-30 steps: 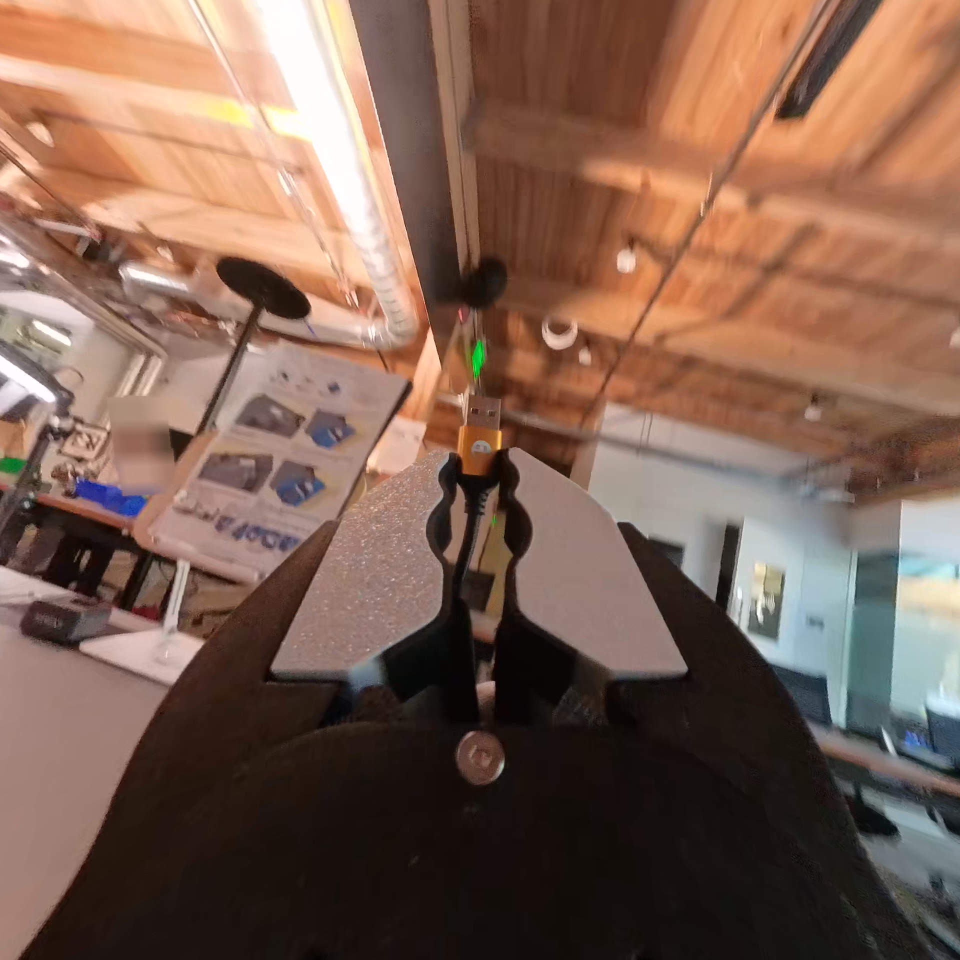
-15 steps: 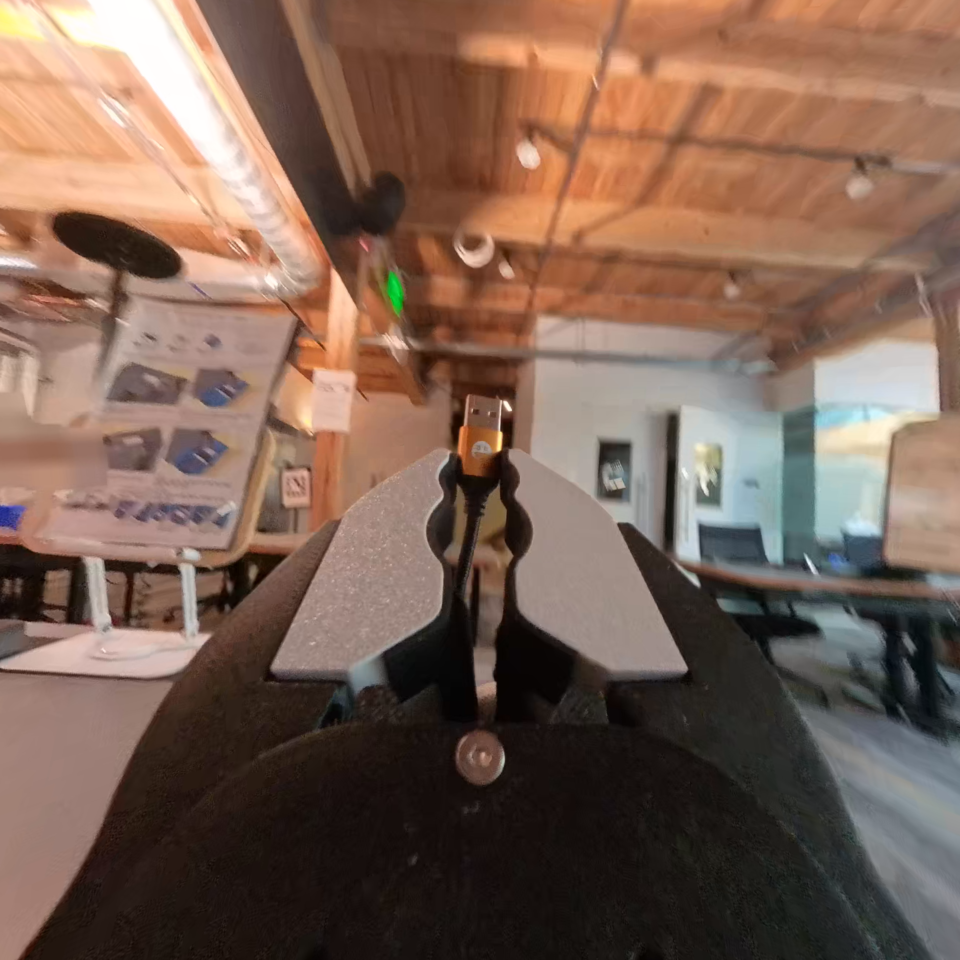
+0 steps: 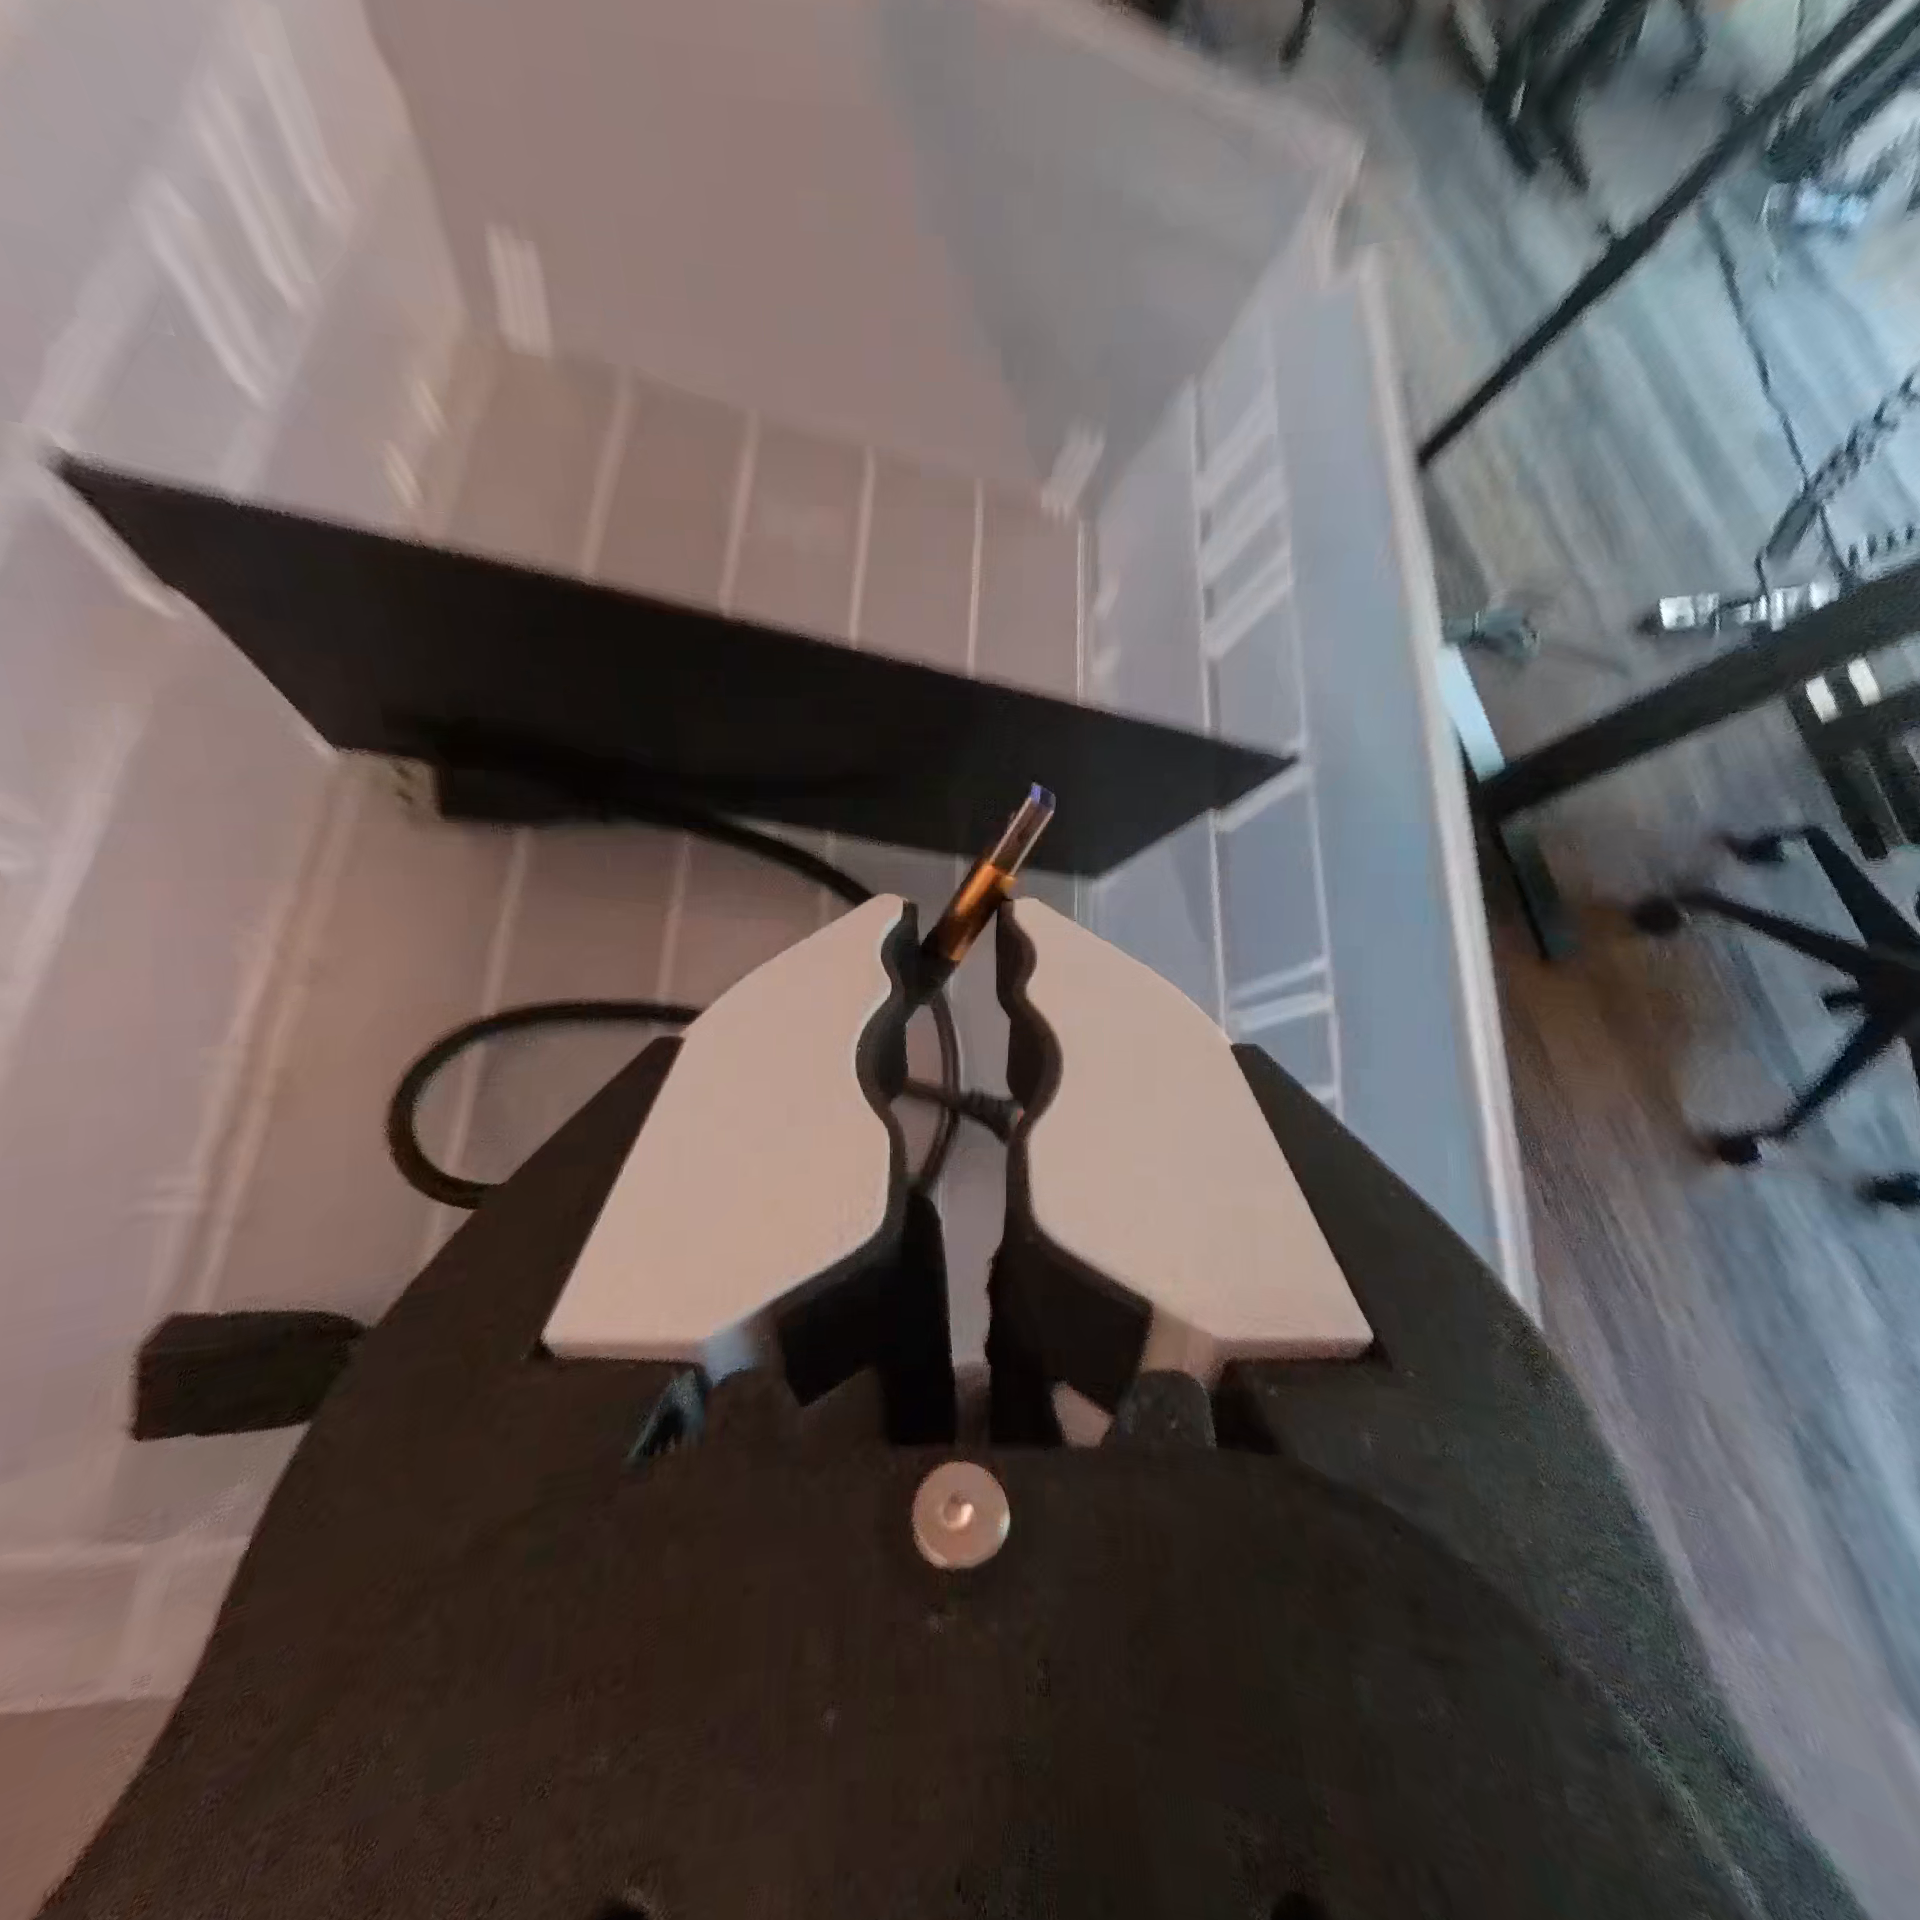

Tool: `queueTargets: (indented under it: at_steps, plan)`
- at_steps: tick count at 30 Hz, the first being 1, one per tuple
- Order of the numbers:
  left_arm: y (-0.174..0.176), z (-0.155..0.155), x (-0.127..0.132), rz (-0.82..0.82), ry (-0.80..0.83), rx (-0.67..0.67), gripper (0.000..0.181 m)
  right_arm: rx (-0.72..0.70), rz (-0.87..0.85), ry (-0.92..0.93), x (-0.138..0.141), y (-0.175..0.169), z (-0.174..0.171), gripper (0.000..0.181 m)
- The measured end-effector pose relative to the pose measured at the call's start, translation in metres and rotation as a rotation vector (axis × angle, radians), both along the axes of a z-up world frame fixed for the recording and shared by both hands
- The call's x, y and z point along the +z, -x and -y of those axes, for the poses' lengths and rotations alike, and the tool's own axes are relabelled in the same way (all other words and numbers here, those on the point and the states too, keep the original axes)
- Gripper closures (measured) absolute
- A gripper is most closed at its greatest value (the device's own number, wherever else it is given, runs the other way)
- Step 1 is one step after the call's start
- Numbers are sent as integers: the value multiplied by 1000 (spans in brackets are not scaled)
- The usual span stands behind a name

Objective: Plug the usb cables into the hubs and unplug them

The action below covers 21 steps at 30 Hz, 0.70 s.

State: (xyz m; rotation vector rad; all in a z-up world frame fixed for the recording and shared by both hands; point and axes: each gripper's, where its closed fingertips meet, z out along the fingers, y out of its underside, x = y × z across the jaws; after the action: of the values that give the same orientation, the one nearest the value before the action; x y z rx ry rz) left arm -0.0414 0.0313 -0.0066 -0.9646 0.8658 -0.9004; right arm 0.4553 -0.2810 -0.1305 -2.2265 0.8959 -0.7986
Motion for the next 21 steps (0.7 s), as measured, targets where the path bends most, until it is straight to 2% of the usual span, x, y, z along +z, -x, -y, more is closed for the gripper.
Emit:
queueTargets:
  at_steps: [3,6,9,13,16,18,20,21]
  plan:
    - [-1,0,-1,-3,4,-3,156,-44,-124,117,-26,3,12,159]
    - [-1,0,-1,-5,5,-6,156,-55,-178,124,-27,11,18,151]
    - [-2,0,-1,-7,5,-10,156,-80,-220,135,-17,23,30,132]
    - [-4,1,-2,-10,20,-27,156,-93,-150,73,12,28,31,119]
    - [-3,0,-2,1,38,-39,156,8,-114,-42,30,36,7,118]
    - [-3,0,-2,10,54,-54,156,131,-29,-183,64,49,-22,120]
    - [-3,1,-1,28,71,-84,156,369,70,-380,110,84,-64,121]
    - [-3,3,1,44,80,-114,156,531,107,-486,134,112,-86,122]
